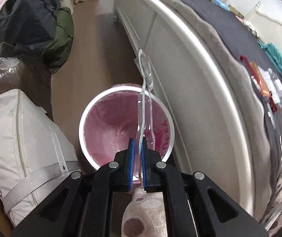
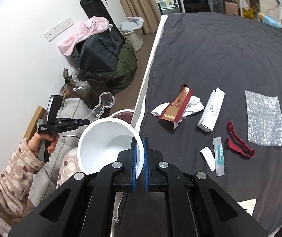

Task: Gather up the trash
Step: 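Carry the utensil over the pink-lined bin and open the left tool while the right tool carries the cup, then lower the white cup into the bin and open the right tool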

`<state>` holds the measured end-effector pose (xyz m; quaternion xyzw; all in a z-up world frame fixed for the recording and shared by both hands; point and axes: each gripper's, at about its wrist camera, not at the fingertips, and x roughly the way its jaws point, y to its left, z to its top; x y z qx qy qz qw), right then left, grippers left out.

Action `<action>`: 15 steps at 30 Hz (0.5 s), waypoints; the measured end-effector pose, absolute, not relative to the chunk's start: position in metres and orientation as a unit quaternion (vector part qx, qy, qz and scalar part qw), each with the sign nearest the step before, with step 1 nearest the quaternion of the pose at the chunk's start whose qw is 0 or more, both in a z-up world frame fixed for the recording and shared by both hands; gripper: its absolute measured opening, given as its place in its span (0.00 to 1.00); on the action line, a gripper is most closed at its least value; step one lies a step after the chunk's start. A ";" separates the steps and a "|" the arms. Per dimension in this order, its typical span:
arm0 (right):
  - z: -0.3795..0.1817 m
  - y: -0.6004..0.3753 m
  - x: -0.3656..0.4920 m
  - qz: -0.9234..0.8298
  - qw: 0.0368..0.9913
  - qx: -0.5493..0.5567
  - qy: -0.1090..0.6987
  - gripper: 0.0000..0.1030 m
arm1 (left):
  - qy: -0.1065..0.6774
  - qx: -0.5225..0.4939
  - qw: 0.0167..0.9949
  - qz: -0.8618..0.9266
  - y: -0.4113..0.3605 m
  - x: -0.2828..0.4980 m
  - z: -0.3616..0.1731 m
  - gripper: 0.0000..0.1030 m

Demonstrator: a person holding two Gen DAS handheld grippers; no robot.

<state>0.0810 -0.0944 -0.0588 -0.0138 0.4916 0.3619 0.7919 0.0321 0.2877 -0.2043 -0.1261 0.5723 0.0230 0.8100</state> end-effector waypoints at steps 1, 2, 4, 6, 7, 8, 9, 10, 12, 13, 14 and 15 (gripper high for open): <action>-0.060 -0.093 0.082 0.362 0.791 -0.016 0.493 0.05 | 0.578 -0.127 0.806 0.021 0.287 0.032 -0.208 0.11; -0.060 -0.092 0.082 0.361 0.791 -0.020 0.494 0.05 | 0.580 -0.126 0.805 0.021 0.286 0.032 -0.209 0.24; -0.061 -0.089 0.083 0.362 0.790 -0.021 0.495 0.05 | 0.577 -0.112 0.808 0.023 0.281 0.029 -0.208 0.60; -0.061 -0.085 0.083 0.365 0.789 -0.026 0.494 0.05 | 0.569 -0.096 0.816 0.027 0.276 0.025 -0.203 0.88; -0.061 -0.083 0.083 0.367 0.789 -0.028 0.493 0.05 | 0.564 -0.085 0.820 0.031 0.272 0.020 -0.198 0.88; -0.061 -0.081 0.082 0.369 0.788 -0.030 0.492 0.05 | 0.563 -0.081 0.822 0.034 0.271 0.017 -0.194 0.89; -0.062 -0.078 0.082 0.373 0.786 -0.032 0.491 0.05 | 0.562 -0.078 0.823 0.040 0.269 0.012 -0.189 0.90; -0.062 -0.073 0.082 0.378 0.784 -0.037 0.490 0.05 | 0.561 -0.078 0.823 0.045 0.270 0.008 -0.185 0.92; -0.062 -0.060 0.082 0.392 0.778 -0.050 0.488 0.05 | 0.554 -0.078 0.826 0.068 0.270 -0.007 -0.172 0.95; -0.062 -0.054 0.083 0.397 0.776 -0.055 0.487 0.05 | 0.547 -0.080 0.829 0.077 0.270 -0.017 -0.163 0.95; -0.063 -0.046 0.083 0.404 0.773 -0.061 0.485 0.05 | 0.543 -0.080 0.832 0.083 0.271 -0.022 -0.159 0.95; -0.064 -0.038 0.084 0.410 0.770 -0.069 0.484 0.05 | 0.538 -0.079 0.834 0.090 0.271 -0.031 -0.151 0.95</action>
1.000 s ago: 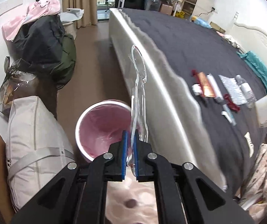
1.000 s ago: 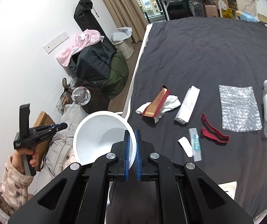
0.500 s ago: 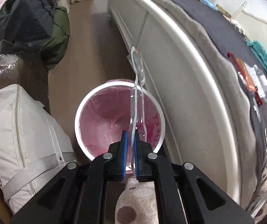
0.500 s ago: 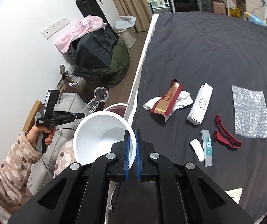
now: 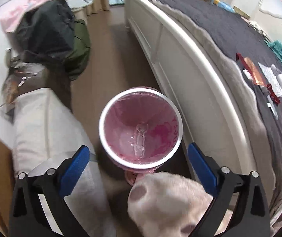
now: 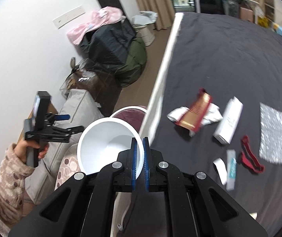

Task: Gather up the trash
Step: 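Lower the white cup into the bin and open the right tool, then move both tools back over the bed toward the remaining items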

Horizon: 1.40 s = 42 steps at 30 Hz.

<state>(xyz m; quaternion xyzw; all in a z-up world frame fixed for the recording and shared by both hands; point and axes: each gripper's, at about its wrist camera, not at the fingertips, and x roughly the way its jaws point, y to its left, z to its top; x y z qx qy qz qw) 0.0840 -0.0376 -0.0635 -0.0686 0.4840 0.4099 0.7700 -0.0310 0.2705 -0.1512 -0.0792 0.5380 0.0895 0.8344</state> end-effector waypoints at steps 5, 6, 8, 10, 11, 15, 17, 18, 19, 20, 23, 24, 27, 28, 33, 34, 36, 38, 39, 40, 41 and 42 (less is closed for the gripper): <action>-0.072 0.015 0.089 0.442 0.750 -0.101 0.482 0.05 | 0.520 -0.081 0.840 0.129 0.272 -0.072 -0.120 0.95; -0.075 0.024 0.091 0.448 0.745 -0.098 0.485 0.05 | 0.517 -0.086 0.841 0.133 0.272 -0.080 -0.116 0.95; -0.084 0.047 0.094 0.458 0.732 -0.099 0.495 0.05 | 0.503 -0.099 0.846 0.146 0.274 -0.098 -0.107 0.95; -0.093 0.071 0.093 0.463 0.726 -0.119 0.494 0.05 | 0.493 -0.114 0.849 0.154 0.276 -0.112 -0.101 0.95; -0.097 0.081 0.093 0.465 0.723 -0.125 0.495 0.05 | 0.488 -0.123 0.850 0.158 0.277 -0.120 -0.098 0.95; -0.117 0.123 0.096 0.453 0.723 -0.154 0.499 0.05 | 0.475 -0.147 0.850 0.173 0.279 -0.142 -0.090 0.95; -0.133 0.148 0.098 0.443 0.721 -0.172 0.504 0.05 | 0.468 -0.150 0.851 0.183 0.278 -0.151 -0.090 0.95; -0.139 0.156 0.099 0.437 0.722 -0.181 0.506 0.06 | 0.466 -0.153 0.851 0.187 0.278 -0.155 -0.090 0.95; -0.148 0.167 0.101 0.432 0.720 -0.191 0.508 0.07 | 0.463 -0.158 0.852 0.189 0.278 -0.159 -0.090 0.95; -0.157 0.176 0.102 0.429 0.721 -0.199 0.507 0.09 | 0.461 -0.160 0.852 0.189 0.278 -0.161 -0.090 0.95; -0.183 0.200 0.105 0.409 0.724 -0.242 0.500 0.12 | 0.457 -0.165 0.853 0.191 0.280 -0.167 -0.089 0.95; -0.188 0.205 0.106 0.407 0.723 -0.246 0.502 0.13 | 0.456 -0.165 0.853 0.192 0.280 -0.169 -0.088 0.95; -0.198 0.218 0.112 0.407 0.715 -0.238 0.516 0.49 | 0.458 -0.159 0.851 0.203 0.282 -0.174 -0.087 0.95; -0.193 0.220 0.110 0.413 0.719 -0.234 0.507 0.60 | 0.459 -0.156 0.850 0.207 0.283 -0.175 -0.086 0.95; -0.150 0.212 0.091 0.455 0.732 -0.220 0.456 0.87 | 0.459 -0.150 0.849 0.214 0.281 -0.178 -0.081 0.95; -0.138 0.208 0.086 0.464 0.735 -0.216 0.445 0.88 | 0.459 -0.148 0.850 0.213 0.279 -0.177 -0.080 0.95; -0.116 0.193 0.076 0.480 0.737 -0.204 0.429 0.93 | 0.457 -0.138 0.854 0.209 0.273 -0.172 -0.075 0.95; -0.100 0.179 0.071 0.484 0.743 -0.195 0.419 0.93 | 0.452 -0.129 0.859 0.201 0.266 -0.167 -0.068 0.95; -0.094 0.172 0.069 0.483 0.746 -0.193 0.416 0.93 | 0.448 -0.124 0.864 0.195 0.262 -0.164 -0.065 0.95; -0.087 0.162 0.068 0.481 0.750 -0.187 0.413 0.93 | 0.443 -0.117 0.868 0.190 0.258 -0.161 -0.060 0.95; -0.081 0.152 0.067 0.480 0.754 -0.180 0.410 0.93 | 0.437 -0.110 0.874 0.183 0.252 -0.158 -0.055 0.95; -0.075 0.142 0.067 0.479 0.758 -0.174 0.407 0.93 | 0.432 -0.104 0.878 0.176 0.247 -0.155 -0.050 0.95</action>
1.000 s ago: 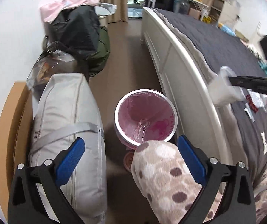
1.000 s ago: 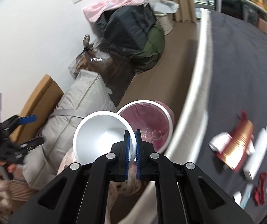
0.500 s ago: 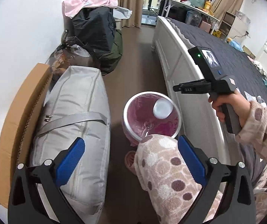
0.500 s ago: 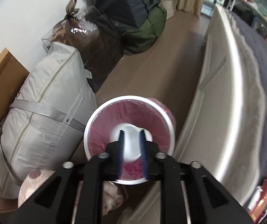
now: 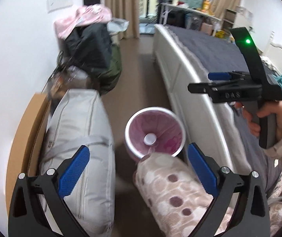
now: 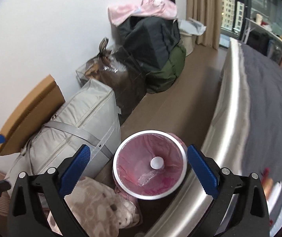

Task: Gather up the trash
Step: 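Move both tools back over the bed toward the remaining items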

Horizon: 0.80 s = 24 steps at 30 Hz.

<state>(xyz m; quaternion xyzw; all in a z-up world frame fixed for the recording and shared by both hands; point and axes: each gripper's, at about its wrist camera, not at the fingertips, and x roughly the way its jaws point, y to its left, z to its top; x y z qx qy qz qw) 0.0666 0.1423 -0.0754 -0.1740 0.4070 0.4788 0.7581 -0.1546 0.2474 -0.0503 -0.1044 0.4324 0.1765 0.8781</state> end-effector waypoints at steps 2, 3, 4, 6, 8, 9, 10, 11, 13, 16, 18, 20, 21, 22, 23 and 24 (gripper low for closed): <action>-0.064 0.117 0.067 0.472 0.771 -0.160 0.396 0.93 | 0.427 -0.094 0.884 0.166 0.239 -0.147 -0.042 0.95; -0.061 0.110 0.067 0.467 0.775 -0.158 0.394 0.93 | 0.424 -0.089 0.887 0.160 0.233 -0.143 -0.039 0.95; -0.057 0.098 0.068 0.459 0.782 -0.155 0.392 0.93 | 0.422 -0.085 0.889 0.155 0.230 -0.139 -0.036 0.95; -0.050 0.073 0.072 0.444 0.794 -0.141 0.390 0.93 | 0.420 -0.074 0.893 0.142 0.219 -0.129 -0.031 0.95; -0.045 0.053 0.077 0.431 0.804 -0.124 0.392 0.93 | 0.422 -0.065 0.894 0.136 0.209 -0.121 -0.028 0.95; -0.043 0.042 0.079 0.424 0.808 -0.115 0.393 0.93 | 0.423 -0.061 0.894 0.132 0.203 -0.115 -0.027 0.95; -0.041 0.028 0.083 0.415 0.814 -0.102 0.394 0.93 | 0.423 -0.058 0.896 0.126 0.197 -0.110 -0.025 0.95; -0.040 0.015 0.087 0.406 0.819 -0.092 0.395 0.93 | 0.422 -0.057 0.897 0.121 0.192 -0.107 -0.024 0.95; -0.043 -0.012 0.095 0.384 0.829 -0.080 0.399 0.93 | 0.420 -0.053 0.900 0.106 0.179 -0.099 -0.022 0.95; -0.047 -0.042 0.104 0.362 0.836 -0.068 0.407 0.93 | 0.425 -0.040 0.900 0.084 0.156 -0.082 -0.024 0.95; -0.049 -0.063 0.109 0.346 0.842 -0.058 0.410 0.93 | 0.426 -0.023 0.902 0.072 0.137 -0.069 -0.023 0.95; -0.050 -0.087 0.116 0.329 0.849 -0.044 0.411 0.93 | 0.426 -0.014 0.903 0.059 0.125 -0.060 -0.024 0.95; -0.050 -0.097 0.119 0.322 0.851 -0.039 0.412 0.93 | 0.428 -0.009 0.902 0.054 0.119 -0.054 -0.025 0.95; -0.051 -0.108 0.124 0.314 0.854 -0.032 0.413 0.93 | 0.431 -0.001 0.901 0.054 0.113 -0.049 -0.026 0.95; -0.052 -0.119 0.127 0.307 0.857 -0.026 0.414 0.93 | 0.437 0.009 0.898 0.053 0.105 -0.042 -0.029 0.95; -0.053 -0.130 0.131 0.299 0.859 -0.020 0.414 0.93 | 0.441 0.015 0.896 0.050 0.098 -0.036 -0.030 0.95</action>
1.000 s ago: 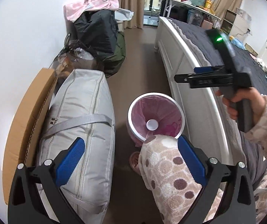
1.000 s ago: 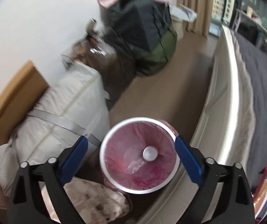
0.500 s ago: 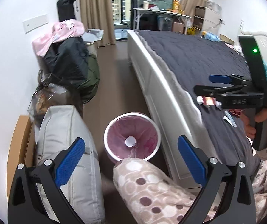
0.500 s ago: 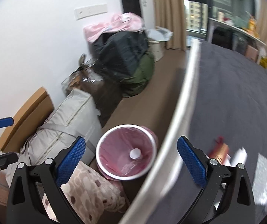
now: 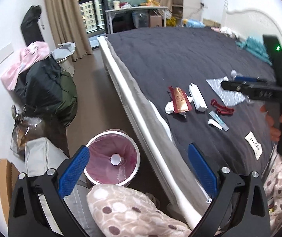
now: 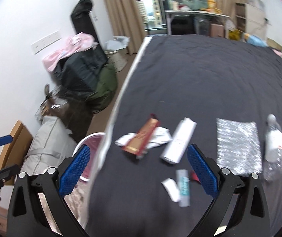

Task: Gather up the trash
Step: 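Move both tools back over the bed toward the remaining items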

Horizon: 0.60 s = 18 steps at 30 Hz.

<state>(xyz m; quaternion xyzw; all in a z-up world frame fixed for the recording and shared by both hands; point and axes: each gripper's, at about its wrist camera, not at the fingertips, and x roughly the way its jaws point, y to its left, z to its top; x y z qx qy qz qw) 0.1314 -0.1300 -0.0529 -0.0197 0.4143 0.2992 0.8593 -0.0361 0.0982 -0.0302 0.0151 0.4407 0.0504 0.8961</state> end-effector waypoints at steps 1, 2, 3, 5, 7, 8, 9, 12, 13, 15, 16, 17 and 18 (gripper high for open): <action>-0.054 -0.136 0.134 0.295 0.861 -0.017 0.414 0.93 | 0.442 0.017 0.896 0.046 0.092 -0.031 -0.031 0.95; -0.056 -0.147 0.138 0.286 0.864 -0.013 0.414 0.93 | 0.443 0.018 0.895 0.041 0.086 -0.026 -0.033 0.95; -0.057 -0.152 0.140 0.282 0.866 -0.011 0.414 0.93 | 0.446 0.018 0.894 0.034 0.080 -0.020 -0.034 0.95; -0.062 -0.175 0.148 0.268 0.869 -0.004 0.415 0.93 | 0.450 0.020 0.893 0.022 0.070 -0.011 -0.037 0.95; -0.068 -0.192 0.159 0.252 0.872 0.006 0.419 0.93 | 0.452 0.030 0.892 0.015 0.059 -0.001 -0.040 0.95; -0.070 -0.199 0.162 0.247 0.873 0.010 0.420 0.93 | 0.451 0.037 0.892 0.011 0.053 0.005 -0.042 0.95; -0.074 -0.207 0.168 0.241 0.873 0.015 0.423 0.93 | 0.452 0.043 0.891 0.006 0.047 0.012 -0.044 0.95; -0.085 -0.222 0.181 0.230 0.872 0.024 0.432 0.93 | 0.458 0.072 0.886 0.000 0.031 0.032 -0.052 0.95; -0.089 -0.227 0.186 0.225 0.872 0.025 0.434 0.93 | 0.459 0.082 0.885 -0.001 0.025 0.039 -0.053 0.95; -0.097 -0.235 0.195 0.218 0.872 0.023 0.438 0.93 | 0.460 0.096 0.883 -0.010 0.014 0.052 -0.058 0.95; -0.103 -0.239 0.201 0.214 0.871 0.020 0.442 0.93 | 0.460 0.100 0.882 -0.021 0.008 0.060 -0.061 0.95; -0.107 -0.244 0.205 0.213 0.870 0.020 0.444 0.93 | 0.461 0.102 0.881 -0.030 0.004 0.065 -0.063 0.95; -0.111 -0.247 0.208 0.213 0.869 0.020 0.446 0.93 | 0.461 0.104 0.880 -0.042 -0.003 0.070 -0.065 0.95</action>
